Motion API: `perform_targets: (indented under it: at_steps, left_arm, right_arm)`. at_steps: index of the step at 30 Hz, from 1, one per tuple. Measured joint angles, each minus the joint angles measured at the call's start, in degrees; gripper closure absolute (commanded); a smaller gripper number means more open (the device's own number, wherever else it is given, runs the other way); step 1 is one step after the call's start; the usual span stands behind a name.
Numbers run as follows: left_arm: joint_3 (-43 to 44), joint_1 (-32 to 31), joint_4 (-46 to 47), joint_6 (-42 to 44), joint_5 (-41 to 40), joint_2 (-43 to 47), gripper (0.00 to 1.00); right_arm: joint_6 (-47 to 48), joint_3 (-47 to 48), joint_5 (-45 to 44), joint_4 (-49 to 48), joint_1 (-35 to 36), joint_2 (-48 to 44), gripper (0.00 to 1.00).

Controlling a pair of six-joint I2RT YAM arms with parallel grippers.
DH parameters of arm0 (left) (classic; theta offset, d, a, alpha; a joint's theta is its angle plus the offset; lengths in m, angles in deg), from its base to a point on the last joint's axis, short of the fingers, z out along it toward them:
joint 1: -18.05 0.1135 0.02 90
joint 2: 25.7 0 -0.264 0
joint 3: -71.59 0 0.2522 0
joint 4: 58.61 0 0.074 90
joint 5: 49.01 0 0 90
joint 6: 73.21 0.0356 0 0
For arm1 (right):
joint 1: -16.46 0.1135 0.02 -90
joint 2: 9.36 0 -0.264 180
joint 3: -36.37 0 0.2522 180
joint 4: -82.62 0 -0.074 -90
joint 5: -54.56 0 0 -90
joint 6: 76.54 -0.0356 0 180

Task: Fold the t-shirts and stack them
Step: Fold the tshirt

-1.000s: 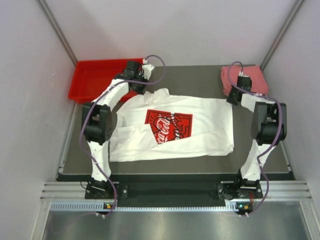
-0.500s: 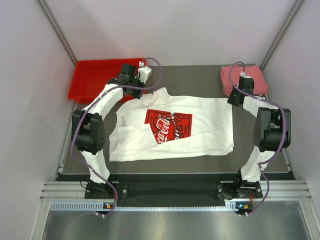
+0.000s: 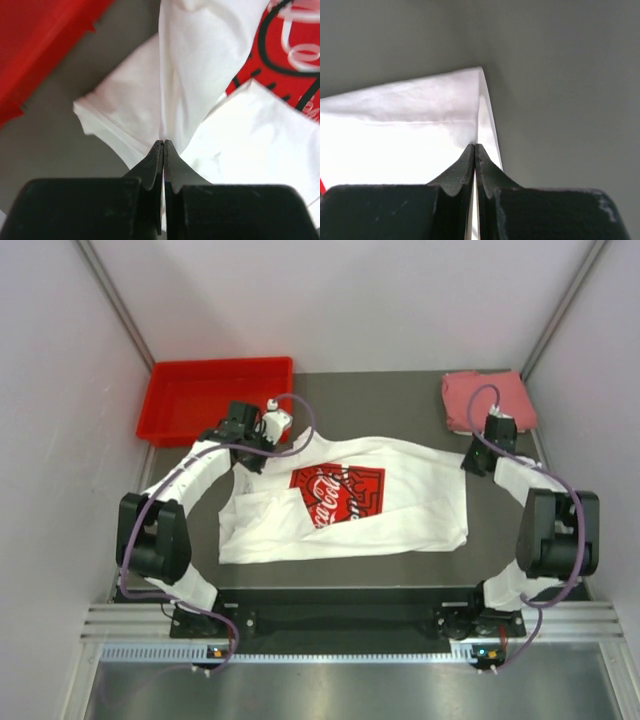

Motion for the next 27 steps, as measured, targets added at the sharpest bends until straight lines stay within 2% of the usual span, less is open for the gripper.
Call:
perform_targets:
  at_steps: [5,9,13,15,17,19,21,23,27]
  left_arm:
    - [-8.81,0.74,-0.28,2.95,-1.68,1.70,1.00]
    - [-12.13,1.38,-2.08,4.96,-2.38,1.68,0.99]
    - [-12.33,2.34,-3.15,7.06,-2.78,1.70,0.94]
    - [-12.33,2.64,-3.61,7.91,-2.75,1.73,0.89]
    - [-12.33,3.02,-4.46,9.11,-2.93,1.99,0.70]
    - [-12.24,3.54,-5.68,9.90,-3.10,2.49,0.55]
    - [-11.56,3.93,-7.06,10.34,-2.40,2.69,0.51]
    - [-9.94,4.13,-8.31,9.94,-0.72,2.69,0.50]
    - [-6.19,4.13,-7.28,6.67,3.63,2.23,0.55]
  right_arm:
    - [-2.89,-10.47,0.46,1.31,-0.44,-8.68,1.00]
    - [-4.33,-14.86,0.70,2.27,-1.55,-10.25,1.00]
    - [-4.87,-15.78,0.68,3.32,-2.86,-10.38,1.00]
    - [-4.83,-15.76,0.68,3.43,-2.91,-10.38,1.00]
    - [-4.81,-15.76,0.68,3.78,-2.91,-10.36,1.00]
    - [-4.76,-15.76,0.81,4.04,-2.91,-10.36,0.99]
    - [-4.79,-15.78,1.51,4.13,-2.91,-10.36,0.77]
    - [-4.52,-15.76,2.03,4.39,-2.91,-10.38,0.61]
    - [-3.85,-15.58,2.16,4.85,-2.91,-10.93,0.56]
